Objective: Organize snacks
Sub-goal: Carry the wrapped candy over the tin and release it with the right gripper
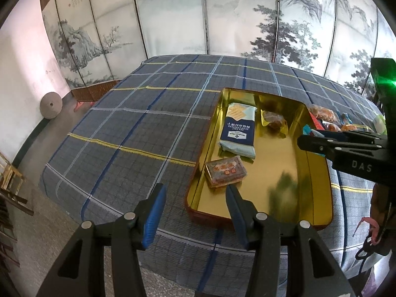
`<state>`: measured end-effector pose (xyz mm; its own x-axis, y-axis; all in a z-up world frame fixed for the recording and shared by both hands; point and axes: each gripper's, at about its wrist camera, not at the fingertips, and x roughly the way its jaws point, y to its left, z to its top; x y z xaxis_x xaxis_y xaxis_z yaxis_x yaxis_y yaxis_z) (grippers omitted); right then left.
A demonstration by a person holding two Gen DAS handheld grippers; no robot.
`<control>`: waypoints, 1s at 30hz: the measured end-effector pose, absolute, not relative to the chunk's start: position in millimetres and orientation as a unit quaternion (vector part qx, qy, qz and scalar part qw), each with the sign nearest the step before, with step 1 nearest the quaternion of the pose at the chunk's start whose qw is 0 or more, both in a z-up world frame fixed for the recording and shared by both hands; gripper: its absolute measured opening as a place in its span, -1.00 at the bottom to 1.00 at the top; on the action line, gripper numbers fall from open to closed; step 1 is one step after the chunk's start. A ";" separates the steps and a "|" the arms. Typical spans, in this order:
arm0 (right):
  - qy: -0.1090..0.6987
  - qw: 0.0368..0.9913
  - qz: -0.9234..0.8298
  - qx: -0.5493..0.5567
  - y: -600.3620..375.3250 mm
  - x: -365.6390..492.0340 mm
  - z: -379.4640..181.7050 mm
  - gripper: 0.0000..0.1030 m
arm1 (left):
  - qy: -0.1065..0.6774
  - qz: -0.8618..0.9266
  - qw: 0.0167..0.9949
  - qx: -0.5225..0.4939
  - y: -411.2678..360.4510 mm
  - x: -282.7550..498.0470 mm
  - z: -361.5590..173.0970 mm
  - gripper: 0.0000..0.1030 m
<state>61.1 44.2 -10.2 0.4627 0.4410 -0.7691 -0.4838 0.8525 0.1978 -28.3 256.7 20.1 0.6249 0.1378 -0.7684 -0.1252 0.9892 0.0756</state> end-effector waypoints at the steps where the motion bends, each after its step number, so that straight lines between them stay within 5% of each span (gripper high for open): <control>1: 0.442 0.855 0.270 -0.025 40.1 58.3 -11.6 -0.31 | 0.428 0.073 0.901 0.007 256.9 -27.8 19.4 0.00; 14: 0.441 0.855 0.271 -0.019 88.9 92.0 -15.7 -0.30 | 0.431 0.073 0.900 0.010 257.1 -27.3 15.7 0.00; 30: 0.459 0.873 0.164 -0.001 -15.0 110.3 -22.3 -0.14 | 0.437 0.051 0.898 0.004 251.9 -25.5 13.3 0.04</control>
